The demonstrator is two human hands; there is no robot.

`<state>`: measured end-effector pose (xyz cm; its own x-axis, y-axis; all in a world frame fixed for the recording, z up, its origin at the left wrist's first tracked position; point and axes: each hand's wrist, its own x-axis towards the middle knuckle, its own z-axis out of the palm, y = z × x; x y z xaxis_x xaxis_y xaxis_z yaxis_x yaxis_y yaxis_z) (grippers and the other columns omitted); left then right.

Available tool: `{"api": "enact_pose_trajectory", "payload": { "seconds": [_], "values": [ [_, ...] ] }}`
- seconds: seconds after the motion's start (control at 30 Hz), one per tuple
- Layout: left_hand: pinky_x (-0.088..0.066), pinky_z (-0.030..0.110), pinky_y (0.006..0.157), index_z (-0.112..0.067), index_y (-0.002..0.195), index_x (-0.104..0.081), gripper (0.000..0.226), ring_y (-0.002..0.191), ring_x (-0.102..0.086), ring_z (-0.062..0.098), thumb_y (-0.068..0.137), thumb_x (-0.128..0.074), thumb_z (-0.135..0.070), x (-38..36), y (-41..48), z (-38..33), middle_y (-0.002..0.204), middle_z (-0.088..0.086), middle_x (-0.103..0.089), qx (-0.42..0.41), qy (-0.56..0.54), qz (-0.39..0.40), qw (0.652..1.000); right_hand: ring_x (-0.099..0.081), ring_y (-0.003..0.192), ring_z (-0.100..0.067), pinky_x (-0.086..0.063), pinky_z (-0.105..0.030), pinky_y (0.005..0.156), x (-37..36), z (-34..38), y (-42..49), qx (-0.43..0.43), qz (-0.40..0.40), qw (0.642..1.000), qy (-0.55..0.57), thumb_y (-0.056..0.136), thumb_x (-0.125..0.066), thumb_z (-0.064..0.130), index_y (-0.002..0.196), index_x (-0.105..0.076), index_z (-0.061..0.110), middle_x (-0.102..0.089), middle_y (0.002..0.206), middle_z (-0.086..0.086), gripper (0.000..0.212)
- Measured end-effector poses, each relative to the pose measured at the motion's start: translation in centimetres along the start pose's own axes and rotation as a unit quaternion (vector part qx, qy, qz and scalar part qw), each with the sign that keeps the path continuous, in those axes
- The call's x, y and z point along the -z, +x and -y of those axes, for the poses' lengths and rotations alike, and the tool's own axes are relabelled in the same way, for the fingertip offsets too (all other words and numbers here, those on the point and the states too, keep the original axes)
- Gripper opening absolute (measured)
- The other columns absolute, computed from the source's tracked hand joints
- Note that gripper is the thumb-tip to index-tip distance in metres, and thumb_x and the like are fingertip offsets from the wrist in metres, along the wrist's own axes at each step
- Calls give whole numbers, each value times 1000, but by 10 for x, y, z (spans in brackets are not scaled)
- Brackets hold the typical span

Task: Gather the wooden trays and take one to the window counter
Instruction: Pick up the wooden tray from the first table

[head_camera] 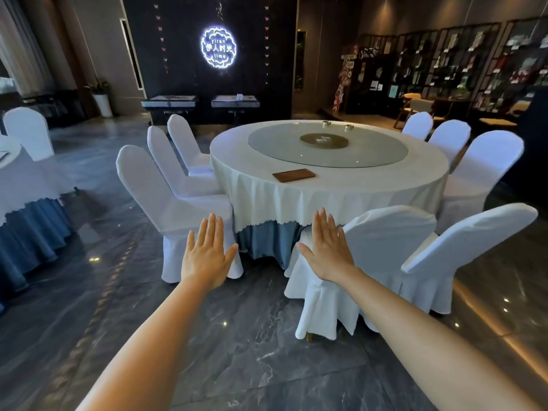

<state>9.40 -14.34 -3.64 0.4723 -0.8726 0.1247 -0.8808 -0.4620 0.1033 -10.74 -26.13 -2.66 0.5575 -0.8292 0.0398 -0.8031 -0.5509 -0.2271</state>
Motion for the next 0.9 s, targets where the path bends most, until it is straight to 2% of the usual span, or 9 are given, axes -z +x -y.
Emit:
{"api": "enact_pose_trajectory", "payload": {
  "seconds": [0.27, 0.43, 0.9],
  "values": [
    [8, 38, 121, -11, 147, 17, 68, 147, 17, 18, 97, -13, -47, -12, 189, -12, 158, 4, 21, 22, 6, 0, 1000, 22, 145, -21, 10, -40, 119, 15, -28, 182, 17, -10, 1000, 9, 97, -21, 48, 145, 24, 9, 27, 156, -7, 76],
    [8, 38, 121, -10, 147, 16, 68, 147, 17, 18, 98, -13, -47, -23, 288, -23, 158, 4, 21, 9, -16, 8, 1000, 21, 145, -21, 9, -40, 119, 26, -56, 280, -14, -19, 1000, 9, 97, -21, 47, 144, 25, 10, 28, 155, -7, 75],
    [5, 37, 122, -11, 148, 14, 69, 148, 14, 18, 97, -15, -47, -104, 578, -4, 159, 4, 18, -38, -60, 65, 995, 21, 145, -22, 8, -41, 119, -22, -70, 558, -68, 2, 998, 7, 97, -21, 46, 145, 23, 9, 27, 156, -8, 75]
  ]
}}
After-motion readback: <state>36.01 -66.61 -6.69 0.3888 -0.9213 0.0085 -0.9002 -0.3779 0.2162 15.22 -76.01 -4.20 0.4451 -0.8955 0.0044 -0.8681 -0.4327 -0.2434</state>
